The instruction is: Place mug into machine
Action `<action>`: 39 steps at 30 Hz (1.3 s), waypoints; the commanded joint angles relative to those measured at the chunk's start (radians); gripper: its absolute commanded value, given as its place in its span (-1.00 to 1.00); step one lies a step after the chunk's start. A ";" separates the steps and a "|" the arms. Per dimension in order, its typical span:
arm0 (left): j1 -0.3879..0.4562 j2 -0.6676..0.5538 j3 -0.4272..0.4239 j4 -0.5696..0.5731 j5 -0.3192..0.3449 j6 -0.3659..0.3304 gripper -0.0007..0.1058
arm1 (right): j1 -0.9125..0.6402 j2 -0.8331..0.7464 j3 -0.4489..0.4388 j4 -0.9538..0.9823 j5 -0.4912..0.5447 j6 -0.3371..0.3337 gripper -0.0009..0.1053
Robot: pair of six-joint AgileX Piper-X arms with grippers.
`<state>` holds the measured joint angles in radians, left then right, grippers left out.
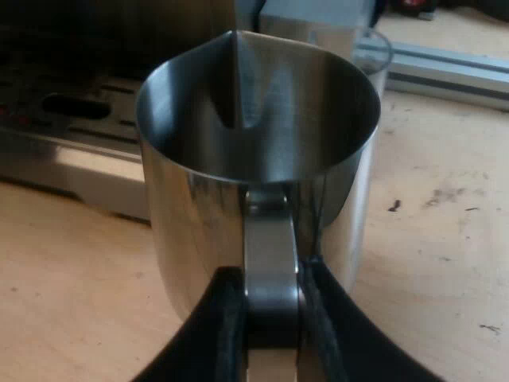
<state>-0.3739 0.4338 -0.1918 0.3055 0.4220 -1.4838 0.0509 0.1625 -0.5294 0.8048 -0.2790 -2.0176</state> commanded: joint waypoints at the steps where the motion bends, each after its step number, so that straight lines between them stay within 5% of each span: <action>1: 0.033 0.000 -0.002 -0.035 -0.010 -0.009 0.40 | 0.002 -0.010 -0.015 -0.002 -0.068 -0.014 -0.98; 15: 0.130 0.000 0.000 -0.041 0.005 -0.009 0.40 | 0.006 0.042 -0.015 -0.082 -0.231 -0.026 -0.98; 22: 0.130 0.000 0.000 -0.041 0.025 -0.009 0.40 | 0.121 0.164 -0.015 -0.218 -0.205 -0.026 -0.98; 26: 0.130 0.000 0.000 -0.041 0.025 -0.009 0.40 | 0.253 0.232 -0.012 -0.244 -0.113 -0.023 -0.98; 31: 0.130 0.000 0.000 -0.041 0.025 -0.009 0.40 | 0.462 0.293 0.037 -0.414 0.102 0.098 -0.98; 39: 0.130 0.000 0.000 -0.041 0.025 -0.009 0.40 | 0.739 0.409 0.106 -0.655 0.430 0.175 -0.98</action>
<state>-0.2431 0.4338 -0.1904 0.2819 0.4396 -1.4838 0.7868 0.5737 -0.4140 0.2046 0.1174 -1.8444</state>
